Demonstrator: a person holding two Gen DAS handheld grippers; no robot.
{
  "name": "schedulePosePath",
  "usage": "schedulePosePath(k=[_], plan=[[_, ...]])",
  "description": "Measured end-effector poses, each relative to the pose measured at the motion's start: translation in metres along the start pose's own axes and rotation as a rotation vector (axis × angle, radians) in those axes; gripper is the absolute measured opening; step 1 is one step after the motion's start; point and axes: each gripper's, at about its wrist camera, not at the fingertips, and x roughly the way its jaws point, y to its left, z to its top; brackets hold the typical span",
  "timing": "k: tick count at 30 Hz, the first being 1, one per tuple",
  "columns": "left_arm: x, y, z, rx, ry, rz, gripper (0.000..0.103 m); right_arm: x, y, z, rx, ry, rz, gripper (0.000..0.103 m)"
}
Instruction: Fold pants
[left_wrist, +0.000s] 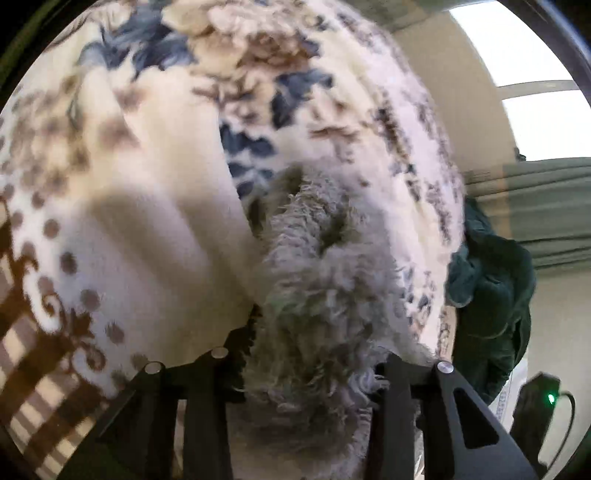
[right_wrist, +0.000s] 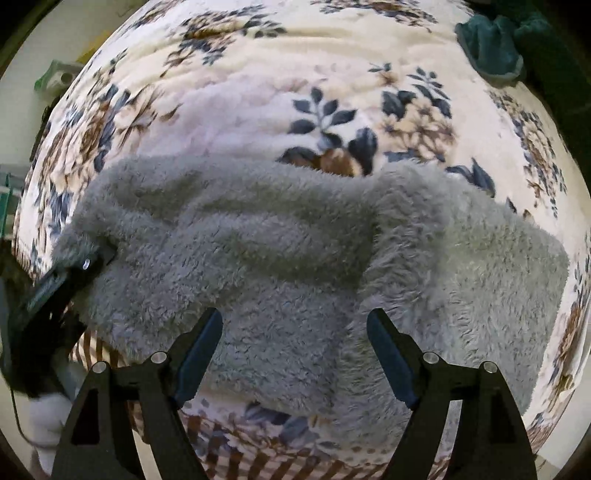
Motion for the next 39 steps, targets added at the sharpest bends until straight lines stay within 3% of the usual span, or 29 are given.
schedulePosePath(k=[6, 14, 17, 21, 25, 31, 33, 35, 37, 38, 39], plan=[[-0.023, -0.036, -0.012, 0.100, -0.059, -0.021, 0.028, -0.021, -0.042, -0.002, 0.078, -0.053, 0.003, 0.083], [-0.030, -0.164, -0.060, 0.322, -0.095, -0.147, 0.028, -0.062, -0.128, -0.022, 0.197, -0.132, 0.023, 0.083], [-0.018, -0.219, -0.097, 0.411, -0.047, -0.222, 0.028, -0.083, -0.171, -0.040, 0.254, -0.164, 0.003, 0.083], [0.016, -0.274, -0.167, 0.521, 0.091, -0.278, 0.028, -0.100, -0.239, -0.075, 0.363, -0.175, -0.076, 0.083], [0.069, -0.305, -0.236, 0.620, 0.235, -0.257, 0.028, -0.094, -0.312, -0.120, 0.485, -0.131, -0.137, 0.083], [0.119, -0.334, -0.296, 0.771, 0.373, -0.216, 0.028, -0.085, -0.377, -0.165, 0.579, -0.092, -0.177, 0.083], [0.124, -0.344, -0.304, 0.810, 0.405, -0.166, 0.037, -0.084, -0.391, -0.174, 0.596, -0.086, -0.164, 0.083], [0.124, -0.351, -0.307, 0.837, 0.423, -0.121, 0.060, -0.087, -0.405, -0.179, 0.616, -0.096, -0.140, 0.083], [0.113, -0.359, -0.306, 0.852, 0.409, -0.130, 0.070, -0.091, -0.415, -0.180, 0.629, -0.120, -0.085, 0.083], [0.104, -0.360, -0.306, 0.868, 0.400, -0.135, 0.088, -0.093, -0.416, -0.178, 0.631, -0.131, -0.071, 0.083], [0.096, -0.365, -0.304, 0.884, 0.389, -0.124, 0.097, -0.096, -0.420, -0.175, 0.629, -0.156, -0.028, 0.084]])
